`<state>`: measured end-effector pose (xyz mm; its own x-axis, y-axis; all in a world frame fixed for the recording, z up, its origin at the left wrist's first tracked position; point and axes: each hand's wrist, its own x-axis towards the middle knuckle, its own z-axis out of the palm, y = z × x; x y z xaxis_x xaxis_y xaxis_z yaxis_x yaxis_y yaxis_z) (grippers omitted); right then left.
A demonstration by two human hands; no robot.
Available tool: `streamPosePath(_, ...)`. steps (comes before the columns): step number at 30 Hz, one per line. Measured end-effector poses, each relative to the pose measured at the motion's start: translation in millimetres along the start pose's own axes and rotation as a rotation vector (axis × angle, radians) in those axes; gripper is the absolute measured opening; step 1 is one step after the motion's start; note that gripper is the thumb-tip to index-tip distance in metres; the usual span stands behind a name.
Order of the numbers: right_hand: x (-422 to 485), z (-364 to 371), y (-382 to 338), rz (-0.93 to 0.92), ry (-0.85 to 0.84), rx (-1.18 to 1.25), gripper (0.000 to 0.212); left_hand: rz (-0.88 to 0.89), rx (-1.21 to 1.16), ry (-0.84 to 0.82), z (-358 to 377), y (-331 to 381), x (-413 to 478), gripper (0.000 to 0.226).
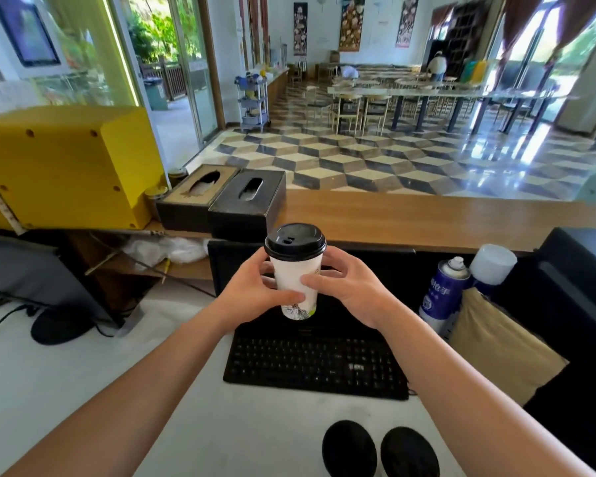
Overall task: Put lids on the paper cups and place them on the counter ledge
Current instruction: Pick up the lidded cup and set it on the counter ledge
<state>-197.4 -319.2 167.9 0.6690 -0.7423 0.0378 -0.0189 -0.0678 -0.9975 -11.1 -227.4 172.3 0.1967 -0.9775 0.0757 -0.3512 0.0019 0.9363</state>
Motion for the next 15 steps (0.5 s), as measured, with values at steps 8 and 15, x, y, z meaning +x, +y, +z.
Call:
streamPosePath(8, 48, -30, -54, -0.103, 0.072, -0.116, 0.059, 0.127, 0.109, 0.132, -5, 43, 69, 0.071)
streamPosePath(15, 103, -54, -86, -0.093, 0.131, -0.242, 0.061, 0.151, 0.168, 0.211, -12, 59, 136, 0.083)
